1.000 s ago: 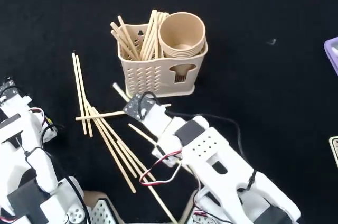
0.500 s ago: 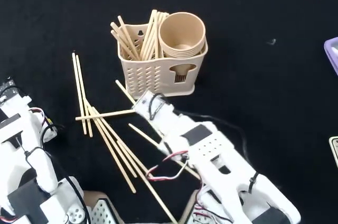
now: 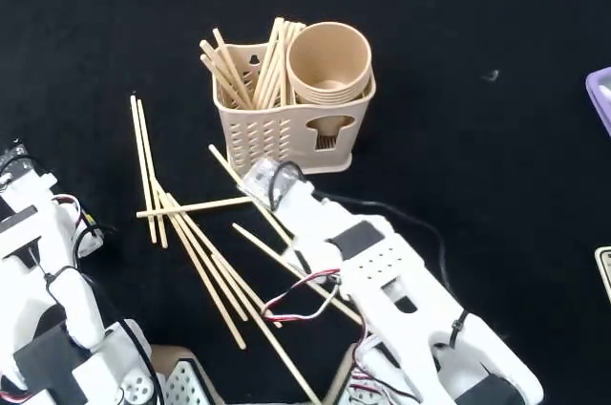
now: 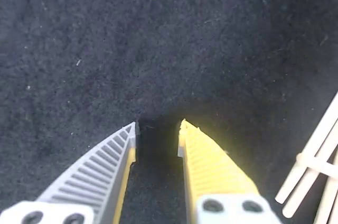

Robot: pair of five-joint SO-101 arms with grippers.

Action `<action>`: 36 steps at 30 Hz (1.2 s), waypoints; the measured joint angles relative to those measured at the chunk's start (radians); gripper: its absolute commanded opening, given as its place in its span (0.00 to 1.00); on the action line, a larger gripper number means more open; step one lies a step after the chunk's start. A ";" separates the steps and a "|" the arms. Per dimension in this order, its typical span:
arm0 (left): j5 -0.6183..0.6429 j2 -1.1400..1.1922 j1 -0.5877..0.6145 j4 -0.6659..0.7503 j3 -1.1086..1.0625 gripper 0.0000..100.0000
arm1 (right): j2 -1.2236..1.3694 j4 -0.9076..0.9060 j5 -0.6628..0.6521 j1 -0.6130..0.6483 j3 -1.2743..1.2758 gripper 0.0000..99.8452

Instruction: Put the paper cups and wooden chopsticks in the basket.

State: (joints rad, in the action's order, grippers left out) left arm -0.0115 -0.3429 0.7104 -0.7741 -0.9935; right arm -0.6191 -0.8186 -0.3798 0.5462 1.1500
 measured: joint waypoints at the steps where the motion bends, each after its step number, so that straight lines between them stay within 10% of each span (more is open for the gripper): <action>1: 0.000 0.000 0.000 0.000 0.000 0.14 | 0.021 0.000 0.014 0.006 -0.017 0.17; 20: 0.003 0.000 0.000 0.000 0.000 0.14 | 0.391 0.017 0.035 0.020 -0.170 0.01; 36: 0.003 0.000 0.000 0.000 0.000 0.14 | -0.152 -0.304 -0.239 -0.037 0.091 0.01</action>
State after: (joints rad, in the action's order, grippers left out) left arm -0.0084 -0.3429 0.7104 -0.7741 -0.9935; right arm -0.7710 -1.1224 -0.6191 0.5094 1.2405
